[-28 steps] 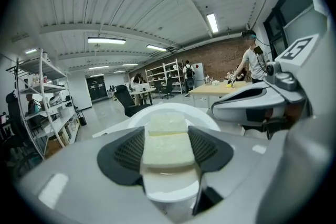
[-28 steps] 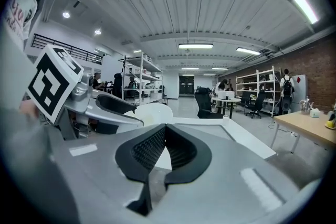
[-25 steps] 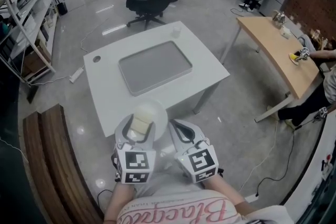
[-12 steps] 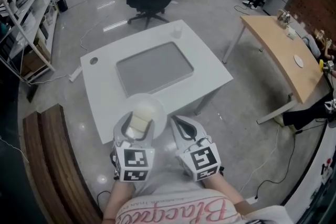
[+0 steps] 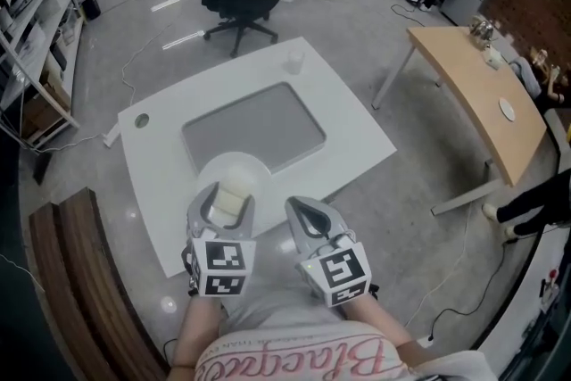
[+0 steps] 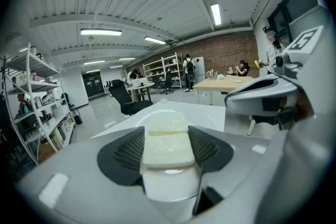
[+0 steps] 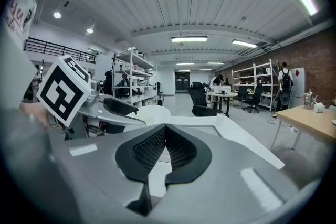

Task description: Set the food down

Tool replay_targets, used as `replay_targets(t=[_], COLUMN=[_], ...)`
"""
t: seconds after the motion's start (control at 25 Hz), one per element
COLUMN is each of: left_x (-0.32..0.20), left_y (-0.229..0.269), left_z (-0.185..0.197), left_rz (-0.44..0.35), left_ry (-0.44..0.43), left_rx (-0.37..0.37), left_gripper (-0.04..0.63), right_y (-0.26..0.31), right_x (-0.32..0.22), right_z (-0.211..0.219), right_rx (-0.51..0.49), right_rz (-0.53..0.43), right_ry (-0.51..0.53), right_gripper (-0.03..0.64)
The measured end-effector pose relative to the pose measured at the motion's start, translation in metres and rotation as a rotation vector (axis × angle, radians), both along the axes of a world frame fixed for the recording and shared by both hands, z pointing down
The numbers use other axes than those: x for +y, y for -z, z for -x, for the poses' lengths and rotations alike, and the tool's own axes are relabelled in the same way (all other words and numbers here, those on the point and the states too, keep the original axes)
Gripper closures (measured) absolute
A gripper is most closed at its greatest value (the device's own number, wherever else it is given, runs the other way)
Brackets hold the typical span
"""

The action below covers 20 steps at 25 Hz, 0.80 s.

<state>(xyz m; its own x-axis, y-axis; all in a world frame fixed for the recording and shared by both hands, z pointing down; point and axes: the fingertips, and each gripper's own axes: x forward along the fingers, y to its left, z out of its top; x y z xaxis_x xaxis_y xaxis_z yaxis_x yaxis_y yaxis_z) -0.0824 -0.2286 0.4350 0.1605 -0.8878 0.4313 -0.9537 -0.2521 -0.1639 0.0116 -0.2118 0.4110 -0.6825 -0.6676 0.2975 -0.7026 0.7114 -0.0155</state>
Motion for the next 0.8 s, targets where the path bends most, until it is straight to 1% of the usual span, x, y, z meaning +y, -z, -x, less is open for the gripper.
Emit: replay_targets(t=[0.08,0.2,0.32,0.44,0.64,0.8], left_x=[-0.019,-0.050,-0.080,-0.106,-0.135,-0.149], left_y=[-0.009,-0.025,-0.042,-0.060,-0.091,-0.119], left_z=[0.001,0.005,0.008,0.006,0.001,-0.004], left_rz=[0.011,0.023,0.038,0.052,0.103,0.155], left_ry=[-0.021,-0.062,-0.110,-0.169,-0.261,-0.317], left_rx=[-0.013,-0.067,-0.095,-0.106,-0.085,-0.109], left_gripper=[0.336,0.336,0.336,0.336,0.336,0.336], right_y=[0.000,-0.002,-0.004,-0.013,-0.024,-0.033], right_x=[-0.012,-0.028,-0.041,-0.051,-0.067,-0.080], right_z=[-0.002,0.000,0.004,0.008,0.018,0.022], right_rx=[-0.001,-0.004,0.003,0.012,0.041,0.065], right_rz=[0.008,0.026,0.042,0.066,0.095,0.112], right_ry=[-0.011,-0.030,-0.035,-0.039,-0.036,-0.038], right_gripper=[0.615,0.615,0.615,0.615,0.615,0.615])
